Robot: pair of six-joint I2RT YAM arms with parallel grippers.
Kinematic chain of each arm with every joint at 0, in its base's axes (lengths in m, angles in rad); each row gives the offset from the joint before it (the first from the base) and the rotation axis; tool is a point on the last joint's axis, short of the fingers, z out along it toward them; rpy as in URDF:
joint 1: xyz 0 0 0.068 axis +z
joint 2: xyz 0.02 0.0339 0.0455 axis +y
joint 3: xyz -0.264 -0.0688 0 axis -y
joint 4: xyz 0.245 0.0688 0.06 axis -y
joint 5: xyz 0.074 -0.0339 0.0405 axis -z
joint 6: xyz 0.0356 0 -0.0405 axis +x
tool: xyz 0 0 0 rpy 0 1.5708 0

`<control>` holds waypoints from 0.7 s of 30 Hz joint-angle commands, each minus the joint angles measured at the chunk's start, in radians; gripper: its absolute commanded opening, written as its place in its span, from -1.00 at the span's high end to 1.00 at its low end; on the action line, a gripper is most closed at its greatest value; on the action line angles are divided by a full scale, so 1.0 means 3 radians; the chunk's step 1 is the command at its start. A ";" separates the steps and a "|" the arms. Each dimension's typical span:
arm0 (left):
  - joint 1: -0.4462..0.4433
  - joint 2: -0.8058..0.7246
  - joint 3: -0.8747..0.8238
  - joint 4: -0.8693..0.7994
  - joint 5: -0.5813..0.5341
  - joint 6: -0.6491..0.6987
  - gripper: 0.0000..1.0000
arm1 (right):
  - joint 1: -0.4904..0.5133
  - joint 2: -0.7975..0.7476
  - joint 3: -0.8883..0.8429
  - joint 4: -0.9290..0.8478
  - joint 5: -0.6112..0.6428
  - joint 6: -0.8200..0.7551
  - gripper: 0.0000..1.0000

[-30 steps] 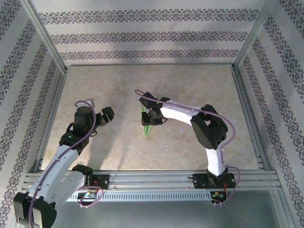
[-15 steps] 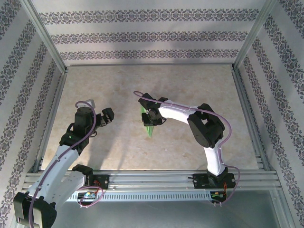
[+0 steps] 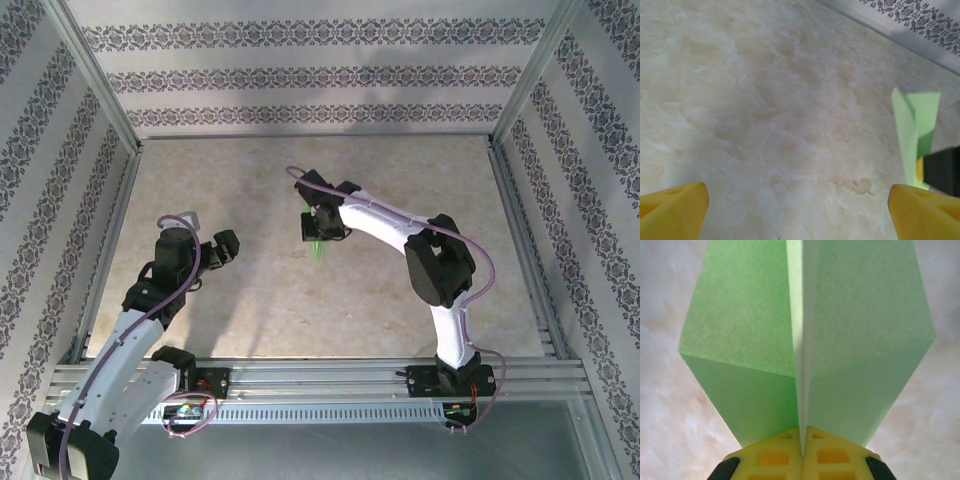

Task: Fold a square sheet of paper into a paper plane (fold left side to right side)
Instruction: Pick up the paper plane at the center of the table, then place the paper plane at the top-center of the table.

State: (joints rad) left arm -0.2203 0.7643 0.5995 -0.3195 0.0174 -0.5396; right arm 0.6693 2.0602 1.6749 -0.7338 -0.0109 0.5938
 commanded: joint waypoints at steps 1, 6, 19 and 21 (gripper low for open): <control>0.0070 -0.0059 0.0018 -0.0181 -0.0028 0.0143 -0.85 | -0.0117 0.0238 0.0345 -0.0269 0.0188 -0.0138 1.00; 0.0070 -0.0058 -0.0014 -0.0209 0.0016 0.0141 -0.86 | -0.0228 0.0571 0.0871 -0.0474 0.0192 -0.0196 1.00; 0.0078 -0.0002 -0.0010 -0.0198 0.0098 0.0143 -0.93 | -0.0375 0.1336 0.1868 -0.0928 0.0159 -0.0294 1.00; 0.0079 0.0014 -0.0004 -0.0193 0.0106 0.0143 -0.93 | -0.0384 0.1387 0.1892 -0.0929 0.0154 -0.0301 1.00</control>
State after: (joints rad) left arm -0.2134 0.7635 0.5995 -0.3531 0.0387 -0.5224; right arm 0.5644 2.4474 2.2063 -0.9649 0.0223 0.5194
